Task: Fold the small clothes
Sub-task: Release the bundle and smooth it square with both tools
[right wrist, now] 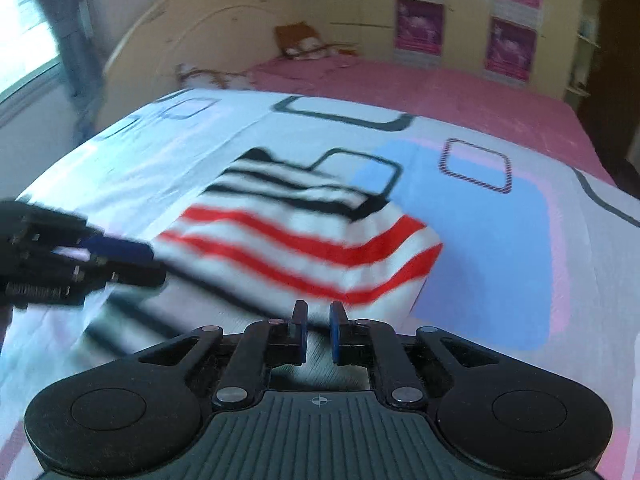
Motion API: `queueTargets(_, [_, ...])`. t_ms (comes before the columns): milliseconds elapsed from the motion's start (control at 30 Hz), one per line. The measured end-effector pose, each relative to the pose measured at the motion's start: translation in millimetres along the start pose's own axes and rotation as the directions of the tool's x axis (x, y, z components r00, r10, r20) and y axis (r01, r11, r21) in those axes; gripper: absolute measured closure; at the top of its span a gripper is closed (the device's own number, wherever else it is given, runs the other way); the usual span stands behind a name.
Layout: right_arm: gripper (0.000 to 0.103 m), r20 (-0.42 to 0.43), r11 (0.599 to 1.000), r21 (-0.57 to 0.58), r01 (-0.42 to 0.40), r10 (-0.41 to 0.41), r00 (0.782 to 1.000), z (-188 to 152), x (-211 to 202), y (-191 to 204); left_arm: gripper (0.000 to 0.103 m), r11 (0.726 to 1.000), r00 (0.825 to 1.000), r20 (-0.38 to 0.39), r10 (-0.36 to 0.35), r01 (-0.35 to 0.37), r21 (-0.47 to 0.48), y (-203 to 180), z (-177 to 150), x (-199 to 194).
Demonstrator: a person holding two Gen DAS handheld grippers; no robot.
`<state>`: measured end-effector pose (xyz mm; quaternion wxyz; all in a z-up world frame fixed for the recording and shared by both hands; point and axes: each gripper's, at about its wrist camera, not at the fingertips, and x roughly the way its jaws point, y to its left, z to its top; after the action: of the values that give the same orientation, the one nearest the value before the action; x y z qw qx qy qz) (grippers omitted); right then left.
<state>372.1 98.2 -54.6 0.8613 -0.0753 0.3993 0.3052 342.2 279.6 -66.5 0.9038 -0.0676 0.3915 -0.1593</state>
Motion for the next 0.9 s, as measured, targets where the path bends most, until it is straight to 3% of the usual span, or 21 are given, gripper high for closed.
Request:
queueTargets(67, [0.094,-0.023,1.0,-0.021,-0.013,0.012,1.0,-13,-5,5,0.076,1.0,1.0,-0.018,0.006,-0.006,-0.019,-6,-11,-1])
queueTargets(167, [0.094,-0.06,0.998,-0.047,0.036,-0.039,0.997,-29,5,4,0.079,0.999,0.997,-0.063,0.044,-0.046,-0.027,-12,-25,14])
queueTargets(267, [0.103,-0.043,0.995,-0.068,0.069,-0.072,0.996,-37,12,5,0.077,0.995,0.994,-0.052,0.091,-0.092,-0.024,-17,-31,21])
queueTargets(533, [0.103,-0.011,0.999,-0.02,0.037,-0.037,0.999,-45,11,-4,0.077,0.988,0.988,-0.037,0.151,-0.152,-0.004,-24,-35,24])
queueTargets(900, [0.103,-0.003,0.998,-0.052,0.043,-0.043,0.999,-52,6,1,0.077,0.977,0.976,-0.042,0.214,-0.214,0.007,-35,-39,23])
